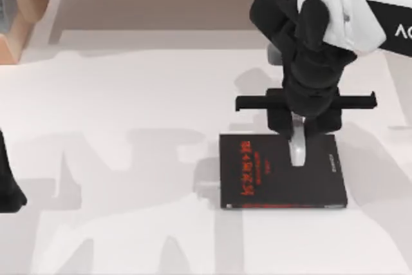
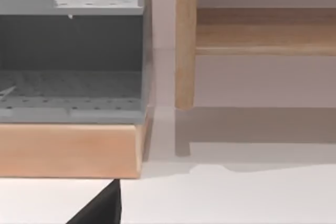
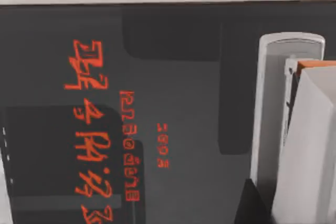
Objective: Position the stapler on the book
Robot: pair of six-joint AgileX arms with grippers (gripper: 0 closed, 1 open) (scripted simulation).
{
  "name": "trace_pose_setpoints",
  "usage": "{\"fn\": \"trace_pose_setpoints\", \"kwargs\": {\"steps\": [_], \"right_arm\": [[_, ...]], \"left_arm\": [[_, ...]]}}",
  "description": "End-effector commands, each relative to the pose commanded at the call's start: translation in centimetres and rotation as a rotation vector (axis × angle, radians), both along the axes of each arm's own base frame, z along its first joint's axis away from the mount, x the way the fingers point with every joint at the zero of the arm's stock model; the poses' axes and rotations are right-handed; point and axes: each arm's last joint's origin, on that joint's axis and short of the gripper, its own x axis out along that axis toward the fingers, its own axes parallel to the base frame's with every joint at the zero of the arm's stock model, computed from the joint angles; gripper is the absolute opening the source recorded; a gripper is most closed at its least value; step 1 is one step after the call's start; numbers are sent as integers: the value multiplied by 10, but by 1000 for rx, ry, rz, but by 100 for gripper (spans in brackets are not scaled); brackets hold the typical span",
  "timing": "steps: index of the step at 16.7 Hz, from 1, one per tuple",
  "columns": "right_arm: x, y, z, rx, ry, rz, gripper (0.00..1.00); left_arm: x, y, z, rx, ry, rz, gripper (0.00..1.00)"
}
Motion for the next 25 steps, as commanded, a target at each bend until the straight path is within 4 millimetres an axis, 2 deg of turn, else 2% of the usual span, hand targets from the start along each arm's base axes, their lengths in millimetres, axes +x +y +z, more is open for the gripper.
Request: {"fn": "trace_pose_setpoints", "kwargs": {"steps": [3, 9, 14, 18, 25], "right_arm": [[-10, 13, -6, -1, 3, 9, 0], [-9, 12, -6, 1, 4, 5, 0], [-8, 12, -32, -1, 3, 9, 0], [-8, 12, -36, -1, 3, 9, 0], [-8, 12, -36, -1, 3, 9, 53]], "left_arm": [[0, 0, 0, 0, 0, 0, 100], [0, 0, 0, 0, 0, 0, 100], [0, 0, 0, 0, 0, 0, 100], [0, 0, 0, 0, 0, 0, 100], [0, 0, 0, 0, 0, 0, 100]]}}
